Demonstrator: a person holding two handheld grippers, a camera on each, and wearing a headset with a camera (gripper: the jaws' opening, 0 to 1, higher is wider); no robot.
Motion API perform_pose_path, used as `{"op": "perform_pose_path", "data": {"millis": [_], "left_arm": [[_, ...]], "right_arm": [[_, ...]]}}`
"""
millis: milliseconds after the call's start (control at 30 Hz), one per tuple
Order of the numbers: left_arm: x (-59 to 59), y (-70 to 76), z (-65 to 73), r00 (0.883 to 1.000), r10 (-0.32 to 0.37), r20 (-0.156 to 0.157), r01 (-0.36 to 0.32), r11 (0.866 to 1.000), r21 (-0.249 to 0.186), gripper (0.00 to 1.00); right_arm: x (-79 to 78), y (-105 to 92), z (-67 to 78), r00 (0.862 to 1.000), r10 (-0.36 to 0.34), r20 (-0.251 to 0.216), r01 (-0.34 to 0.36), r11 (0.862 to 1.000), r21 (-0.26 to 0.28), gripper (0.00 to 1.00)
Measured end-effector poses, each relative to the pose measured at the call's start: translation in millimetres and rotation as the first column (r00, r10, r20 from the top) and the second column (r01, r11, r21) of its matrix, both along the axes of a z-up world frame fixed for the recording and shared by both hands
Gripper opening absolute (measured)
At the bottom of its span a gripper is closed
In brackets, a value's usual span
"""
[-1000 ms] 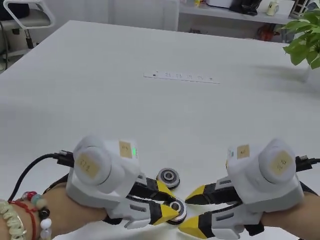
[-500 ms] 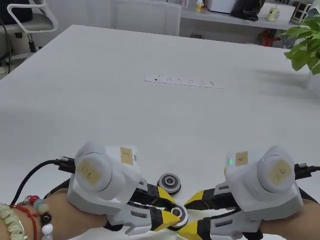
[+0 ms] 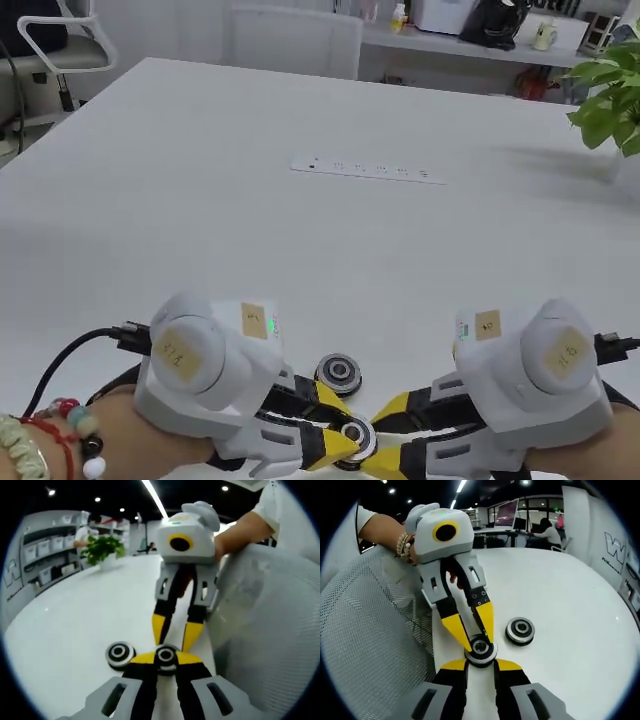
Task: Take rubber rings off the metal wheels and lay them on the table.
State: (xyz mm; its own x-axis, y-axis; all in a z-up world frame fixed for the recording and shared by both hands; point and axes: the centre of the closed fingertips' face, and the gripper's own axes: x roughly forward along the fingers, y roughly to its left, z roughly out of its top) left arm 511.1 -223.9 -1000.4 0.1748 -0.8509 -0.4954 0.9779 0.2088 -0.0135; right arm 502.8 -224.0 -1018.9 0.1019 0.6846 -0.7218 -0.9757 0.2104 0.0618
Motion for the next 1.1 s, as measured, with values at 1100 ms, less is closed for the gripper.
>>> {"op": "perform_pose_path", "data": {"millis": [1100], "left_arm": [[-0.9, 0.4, 0.2, 1.0, 0.004, 0.0, -0.004, 1.0, -0.005, 0.14]], "right_arm": [[-0.4, -4.3, 0.4, 1.0, 0.012, -0.003, -0.012, 1.0, -0.014, 0.09]]}}
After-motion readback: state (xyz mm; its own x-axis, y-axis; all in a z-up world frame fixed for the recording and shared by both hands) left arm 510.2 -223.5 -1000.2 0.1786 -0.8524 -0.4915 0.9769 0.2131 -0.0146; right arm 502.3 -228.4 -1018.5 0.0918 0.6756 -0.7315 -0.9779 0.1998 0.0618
